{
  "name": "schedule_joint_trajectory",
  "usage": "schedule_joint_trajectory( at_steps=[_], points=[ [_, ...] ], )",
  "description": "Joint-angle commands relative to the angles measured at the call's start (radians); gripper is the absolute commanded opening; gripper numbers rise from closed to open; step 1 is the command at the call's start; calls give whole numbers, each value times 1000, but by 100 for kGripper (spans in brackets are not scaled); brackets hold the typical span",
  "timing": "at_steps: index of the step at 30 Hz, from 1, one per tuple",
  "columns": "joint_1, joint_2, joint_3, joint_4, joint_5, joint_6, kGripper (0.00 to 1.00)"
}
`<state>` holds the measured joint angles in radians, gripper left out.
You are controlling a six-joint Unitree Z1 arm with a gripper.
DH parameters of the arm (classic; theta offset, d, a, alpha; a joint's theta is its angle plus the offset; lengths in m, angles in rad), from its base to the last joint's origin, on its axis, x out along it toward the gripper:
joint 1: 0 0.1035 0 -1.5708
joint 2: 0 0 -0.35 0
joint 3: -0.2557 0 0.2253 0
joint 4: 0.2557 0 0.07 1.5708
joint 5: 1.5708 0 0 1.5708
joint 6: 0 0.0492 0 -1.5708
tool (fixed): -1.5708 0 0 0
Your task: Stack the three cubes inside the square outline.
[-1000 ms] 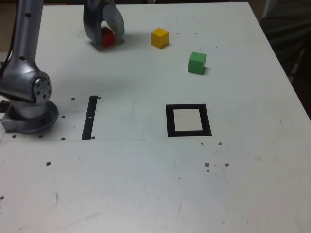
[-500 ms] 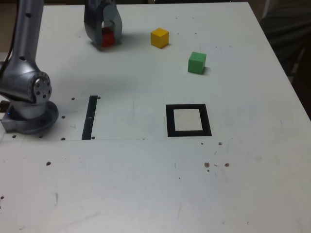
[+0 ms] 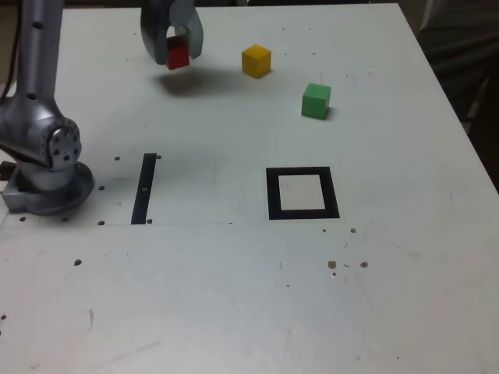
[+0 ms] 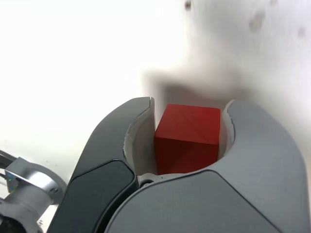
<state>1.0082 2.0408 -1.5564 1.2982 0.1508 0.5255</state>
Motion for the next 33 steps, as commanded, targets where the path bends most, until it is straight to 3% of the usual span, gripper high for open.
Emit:
schedule_joint_trajectory(
  at_steps=[1, 9, 16, 25, 33],
  points=[
    [-26, -35, 21, -3, -1, -5, 31],
    [-191, -175, 164, -22, -24, -58, 31],
    [-399, -261, 268, -46, -52, -159, 31],
    [-653, -292, 286, -44, -92, -303, 31],
    [-808, -272, 255, -48, -123, -392, 31]
  ],
)
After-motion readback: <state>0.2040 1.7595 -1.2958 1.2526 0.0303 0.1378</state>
